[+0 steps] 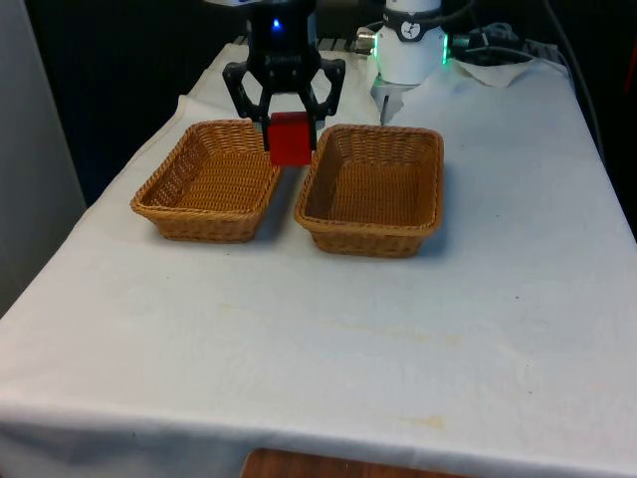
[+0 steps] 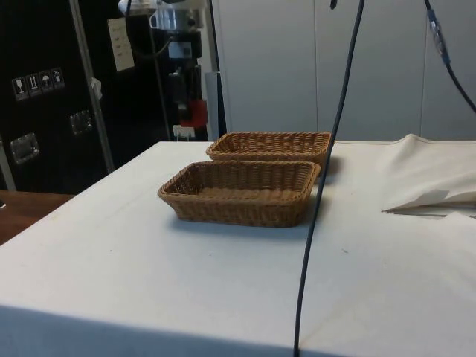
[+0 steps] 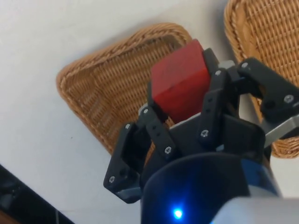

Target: Pick up the red cube and place it into the right basket.

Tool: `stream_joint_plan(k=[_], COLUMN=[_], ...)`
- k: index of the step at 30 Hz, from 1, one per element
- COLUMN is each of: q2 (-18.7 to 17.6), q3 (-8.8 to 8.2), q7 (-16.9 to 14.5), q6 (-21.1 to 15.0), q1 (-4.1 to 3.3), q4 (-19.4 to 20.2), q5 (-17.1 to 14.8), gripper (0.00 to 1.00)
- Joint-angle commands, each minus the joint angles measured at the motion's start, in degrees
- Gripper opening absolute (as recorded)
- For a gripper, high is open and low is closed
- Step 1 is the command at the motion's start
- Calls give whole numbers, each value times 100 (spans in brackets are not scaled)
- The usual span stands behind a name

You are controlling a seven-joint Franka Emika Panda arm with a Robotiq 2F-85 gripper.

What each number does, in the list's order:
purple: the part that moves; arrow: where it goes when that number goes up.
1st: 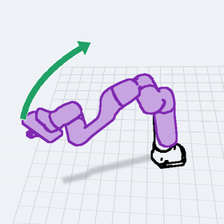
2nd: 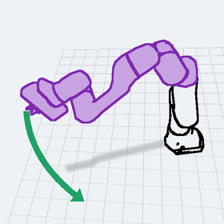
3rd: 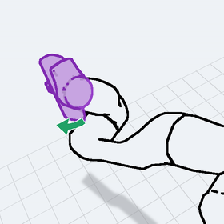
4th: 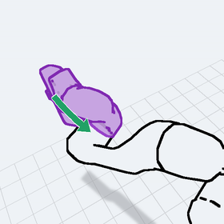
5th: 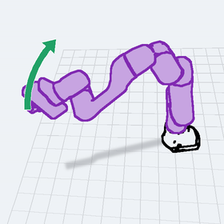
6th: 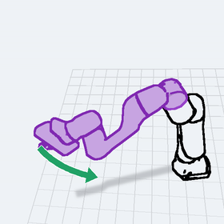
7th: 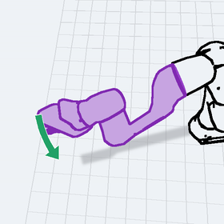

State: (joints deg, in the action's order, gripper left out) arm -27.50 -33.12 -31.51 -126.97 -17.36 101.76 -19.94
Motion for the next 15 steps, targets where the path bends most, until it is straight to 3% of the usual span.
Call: stream_joint_plan(k=[1, 3, 5, 10, 13, 15], q2=[0, -6, -11, -29, -40, -11], q3=[17, -6, -11, -74, -126, -160], q7=[-109, -52, -246, -527, -533, -670], q6=[-97, -29, -149, -235, -172, -275], q1=[40, 11, 63, 109, 86, 115], q4=[40, 23, 80, 178, 178, 241], q5=[-46, -6, -69, -143, -120, -143], gripper=[1, 1, 1, 1, 1, 1])
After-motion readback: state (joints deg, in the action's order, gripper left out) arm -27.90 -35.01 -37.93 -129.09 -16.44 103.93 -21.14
